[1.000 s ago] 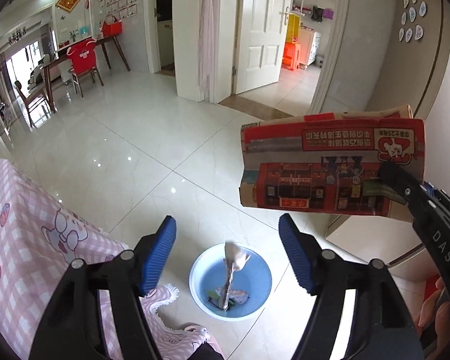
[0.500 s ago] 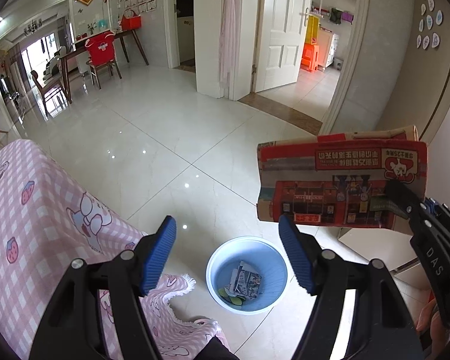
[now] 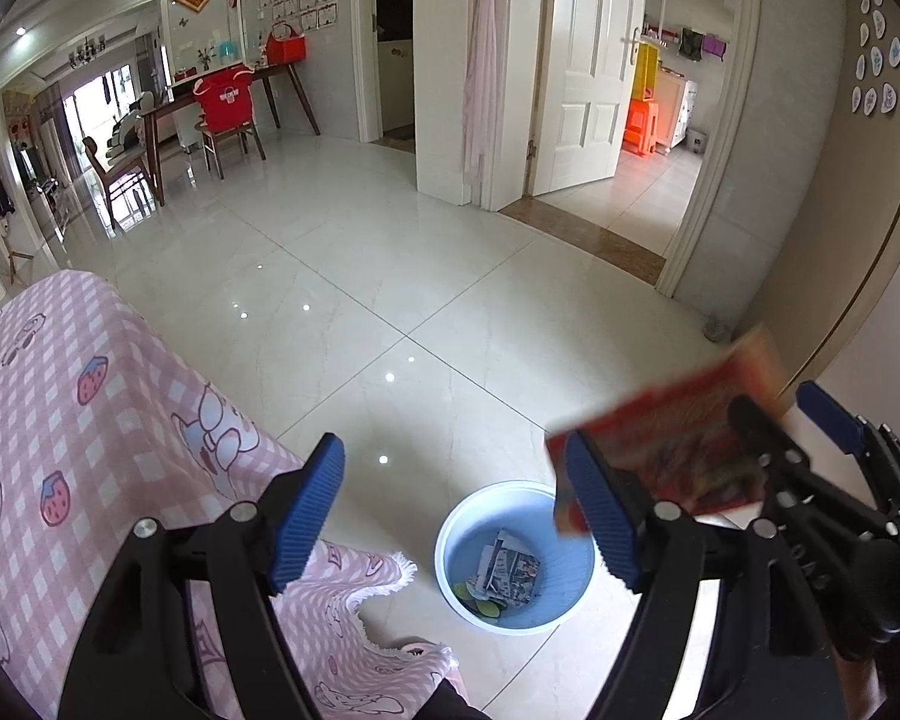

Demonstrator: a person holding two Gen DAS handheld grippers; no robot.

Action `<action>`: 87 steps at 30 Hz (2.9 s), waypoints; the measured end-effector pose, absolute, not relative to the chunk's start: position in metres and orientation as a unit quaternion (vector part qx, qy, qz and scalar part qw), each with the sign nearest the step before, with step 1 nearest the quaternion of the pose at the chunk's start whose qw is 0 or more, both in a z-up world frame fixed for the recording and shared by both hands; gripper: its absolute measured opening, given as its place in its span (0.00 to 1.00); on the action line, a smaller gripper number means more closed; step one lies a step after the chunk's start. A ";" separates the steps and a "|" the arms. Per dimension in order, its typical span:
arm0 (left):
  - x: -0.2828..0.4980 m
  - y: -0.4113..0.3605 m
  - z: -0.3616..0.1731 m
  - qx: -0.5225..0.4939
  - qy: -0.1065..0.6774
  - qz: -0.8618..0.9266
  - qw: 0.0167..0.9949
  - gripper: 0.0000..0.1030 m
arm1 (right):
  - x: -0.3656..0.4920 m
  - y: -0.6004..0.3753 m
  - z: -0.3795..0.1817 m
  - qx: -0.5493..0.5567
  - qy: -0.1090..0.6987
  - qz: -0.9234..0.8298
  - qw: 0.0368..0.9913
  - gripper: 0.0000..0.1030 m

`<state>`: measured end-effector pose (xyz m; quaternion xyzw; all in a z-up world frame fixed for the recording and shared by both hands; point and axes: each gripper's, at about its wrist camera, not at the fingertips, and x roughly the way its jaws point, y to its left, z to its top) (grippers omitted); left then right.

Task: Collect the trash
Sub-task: 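Lower the brown paper bag and red box into the bucket and open the right tool, then grasp the blue-white medicine box with the left tool and lift it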

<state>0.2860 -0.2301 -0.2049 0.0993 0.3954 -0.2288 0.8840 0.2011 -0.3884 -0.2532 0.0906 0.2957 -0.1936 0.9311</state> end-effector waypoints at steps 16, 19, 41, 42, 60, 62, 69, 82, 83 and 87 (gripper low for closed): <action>0.268 -0.197 -0.181 0.098 0.370 -0.220 0.897 0.76 | 0.196 -0.369 -0.231 0.108 0.286 -0.156 0.939 0.64; 0.261 -0.182 -0.165 0.095 0.357 -0.215 0.904 0.79 | 0.192 -0.352 -0.216 0.098 0.275 -0.142 0.946 0.64; 0.221 0.047 -0.092 0.022 0.294 -0.056 0.954 0.84 | 0.197 -0.147 -0.148 -0.007 0.238 0.022 0.971 0.67; 0.218 0.059 -0.094 0.021 0.294 -0.046 0.954 0.84 | 0.201 -0.143 -0.148 -0.008 0.241 0.029 0.970 0.67; 0.242 0.166 -0.156 -0.032 0.375 0.000 0.927 0.86 | 0.258 -0.072 -0.192 -0.003 0.322 0.110 0.940 0.67; 0.244 0.155 -0.156 -0.027 0.380 -0.015 0.925 0.86 | 0.263 -0.071 -0.194 -0.001 0.325 0.111 0.939 0.67; 0.267 0.107 -0.158 -0.005 0.397 -0.022 0.918 0.86 | 0.274 -0.086 -0.196 0.026 0.326 0.098 0.940 0.69; 0.309 0.081 -0.181 0.069 0.422 0.134 0.894 0.84 | 0.294 -0.102 -0.195 0.050 0.327 0.121 0.936 0.70; 0.309 0.088 -0.183 0.052 0.430 0.128 0.892 0.74 | 0.295 -0.100 -0.195 0.048 0.326 0.123 0.936 0.70; 0.296 0.107 -0.181 0.025 0.431 0.104 0.896 0.53 | 0.298 -0.091 -0.194 0.050 0.329 0.136 0.933 0.70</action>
